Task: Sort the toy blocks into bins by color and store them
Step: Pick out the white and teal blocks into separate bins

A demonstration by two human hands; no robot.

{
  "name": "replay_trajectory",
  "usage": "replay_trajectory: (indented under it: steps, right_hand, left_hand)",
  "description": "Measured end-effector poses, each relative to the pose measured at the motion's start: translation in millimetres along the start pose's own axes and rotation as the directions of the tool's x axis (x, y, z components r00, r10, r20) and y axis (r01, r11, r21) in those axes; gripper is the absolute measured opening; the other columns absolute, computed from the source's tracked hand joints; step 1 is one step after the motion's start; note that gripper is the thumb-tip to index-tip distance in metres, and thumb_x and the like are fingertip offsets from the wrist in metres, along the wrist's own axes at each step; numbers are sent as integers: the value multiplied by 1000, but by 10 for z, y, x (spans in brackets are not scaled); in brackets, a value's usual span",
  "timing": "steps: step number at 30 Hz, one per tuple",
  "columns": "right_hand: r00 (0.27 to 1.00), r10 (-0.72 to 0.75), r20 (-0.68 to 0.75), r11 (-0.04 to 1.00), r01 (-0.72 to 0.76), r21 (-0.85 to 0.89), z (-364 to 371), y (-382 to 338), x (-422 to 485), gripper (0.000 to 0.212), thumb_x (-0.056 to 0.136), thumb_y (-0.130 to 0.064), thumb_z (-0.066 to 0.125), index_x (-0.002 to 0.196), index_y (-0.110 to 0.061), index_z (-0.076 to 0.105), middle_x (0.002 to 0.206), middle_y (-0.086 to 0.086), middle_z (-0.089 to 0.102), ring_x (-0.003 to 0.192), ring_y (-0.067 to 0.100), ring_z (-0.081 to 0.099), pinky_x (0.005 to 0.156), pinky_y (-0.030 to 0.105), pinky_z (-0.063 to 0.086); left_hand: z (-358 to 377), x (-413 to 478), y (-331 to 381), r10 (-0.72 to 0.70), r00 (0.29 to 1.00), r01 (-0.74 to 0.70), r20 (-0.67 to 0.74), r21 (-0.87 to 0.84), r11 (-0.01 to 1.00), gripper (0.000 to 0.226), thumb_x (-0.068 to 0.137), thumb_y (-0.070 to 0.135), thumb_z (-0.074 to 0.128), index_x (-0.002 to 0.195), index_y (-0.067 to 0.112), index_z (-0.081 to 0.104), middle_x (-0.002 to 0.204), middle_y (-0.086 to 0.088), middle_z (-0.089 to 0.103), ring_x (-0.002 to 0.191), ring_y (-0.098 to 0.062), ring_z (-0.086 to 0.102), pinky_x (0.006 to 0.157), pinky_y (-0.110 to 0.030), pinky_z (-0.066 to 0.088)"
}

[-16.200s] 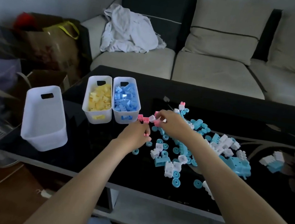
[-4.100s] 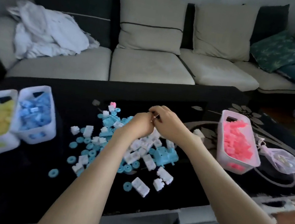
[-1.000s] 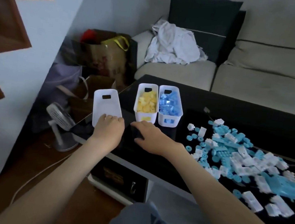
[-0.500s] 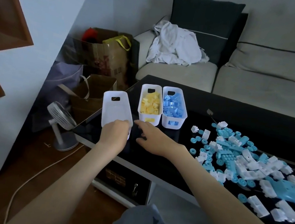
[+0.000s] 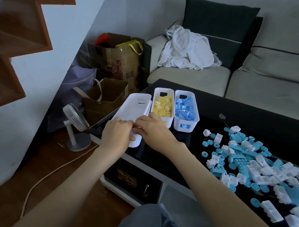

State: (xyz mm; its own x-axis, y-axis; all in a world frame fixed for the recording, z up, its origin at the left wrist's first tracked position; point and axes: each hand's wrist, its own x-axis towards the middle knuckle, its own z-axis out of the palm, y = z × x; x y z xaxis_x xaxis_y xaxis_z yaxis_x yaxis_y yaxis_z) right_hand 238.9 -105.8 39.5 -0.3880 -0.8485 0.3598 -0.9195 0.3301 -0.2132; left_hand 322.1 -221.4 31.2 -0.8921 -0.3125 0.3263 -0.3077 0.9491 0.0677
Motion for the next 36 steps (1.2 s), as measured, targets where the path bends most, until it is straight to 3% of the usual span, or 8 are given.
replay_trajectory:
  steps: [3,9,14,19,21,29,32,36]
  right_hand:
    - [998,37,60,970,-50,237,-40,-96,23,19,96,-13,47,103,-4,63,105,8,57,94,23,54,83,32,43]
    - [996,18,-86,968,4,251,-93,-196,-26,12,93,-11,53,96,1,56,100,12,53,81,24,54,72,33,44]
    - [989,30,-142,973,3,230,-198,-168,-70,9,92,-5,52,96,3,53,100,15,50,77,28,52,72,40,46]
    - [948,93,-305,966,-11,258,-385,-103,-135,8,93,-3,51,93,5,51,94,15,47,75,26,48,67,30,39]
    - [927,101,-360,976,-22,216,-520,-25,-183,9,93,-5,52,91,4,51,92,10,44,73,25,46,65,37,42]
    - [875,212,-436,977,-190,94,-967,655,-873,6,92,-1,52,88,3,50,90,8,43,67,28,46,62,44,43]
    - [828,339,-448,940,-321,118,-1149,985,-1372,9,89,-2,58,84,2,51,87,5,41,69,26,46,64,36,41]
    - [753,498,-429,858,-499,119,-1411,1380,-2135,12,87,-3,60,82,-2,50,85,2,41,65,15,40,61,23,30]
  left_hand:
    - [-56,-59,-43,-6,1000,7,-30,41,999,18,92,28,54,102,13,57,98,-3,55,98,-21,51,74,-27,26]
    - [-83,-64,-30,-15,990,18,-141,21,1000,26,86,33,62,100,12,56,97,-2,56,88,-21,57,74,-26,24]
    - [-135,-13,47,88,982,-81,-168,50,995,45,79,47,67,97,7,57,95,-5,58,91,-23,58,82,-33,39]
    - [-285,-52,228,95,893,-158,-441,-109,981,49,66,28,78,101,0,59,135,-23,45,128,-39,41,101,-54,34]
    - [-317,-49,402,91,880,-183,-466,-155,971,60,65,27,79,115,2,56,144,-25,34,133,-42,33,104,-57,30]
    - [-269,183,1370,147,900,-313,-410,-375,873,43,80,12,70,119,1,58,143,-24,37,132,-42,35,103,-53,37]
    - [-156,261,1924,266,901,-407,-344,-453,793,35,90,12,58,123,0,57,138,-18,47,132,-40,36,106,-51,34]
    - [-49,265,2672,416,874,-480,-251,-581,657,38,95,12,49,132,6,49,147,-10,36,136,-27,32,108,-34,30]
